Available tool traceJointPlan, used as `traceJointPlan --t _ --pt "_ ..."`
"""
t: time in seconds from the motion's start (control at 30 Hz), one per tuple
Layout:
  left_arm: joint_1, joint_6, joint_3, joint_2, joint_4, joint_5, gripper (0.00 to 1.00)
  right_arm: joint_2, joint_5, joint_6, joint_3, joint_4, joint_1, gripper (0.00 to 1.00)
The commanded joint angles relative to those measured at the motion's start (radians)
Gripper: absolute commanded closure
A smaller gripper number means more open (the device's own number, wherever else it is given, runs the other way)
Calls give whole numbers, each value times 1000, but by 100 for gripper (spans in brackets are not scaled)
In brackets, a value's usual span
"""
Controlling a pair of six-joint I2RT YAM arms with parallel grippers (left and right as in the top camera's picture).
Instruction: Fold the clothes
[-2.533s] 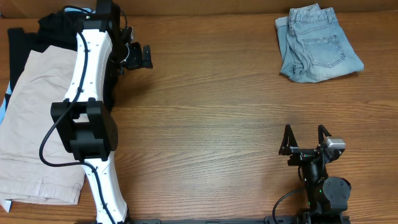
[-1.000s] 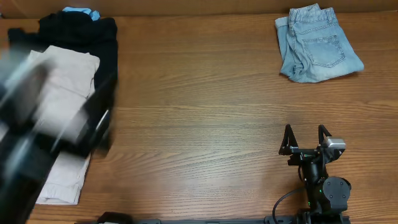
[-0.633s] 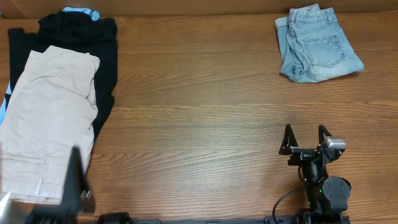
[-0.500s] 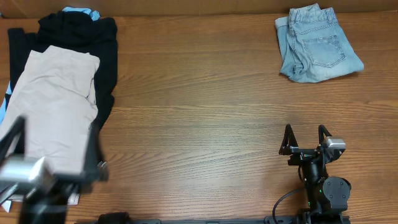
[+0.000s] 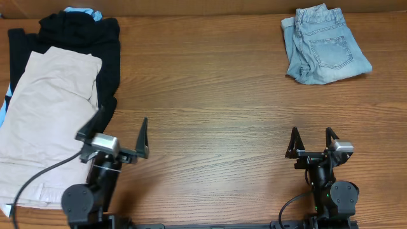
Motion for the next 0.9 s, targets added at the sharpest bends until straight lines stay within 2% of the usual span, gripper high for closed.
traceJointPlan --t 0.0,0.37,0.63,0.87 --pt "5 -25 -80 -66 15 -78 0 -12 6 4 -10 6 6 0" --pt "5 -59 -292 -280 2 -185 0 -12 6 4 -10 6 6 0" --pt "5 -58 -290 -305 -247 -265 0 -12 6 3 -10 6 6 0" --pt "5 -69 -290 -304 -251 -262 0 -12 6 4 -10 5 6 0"
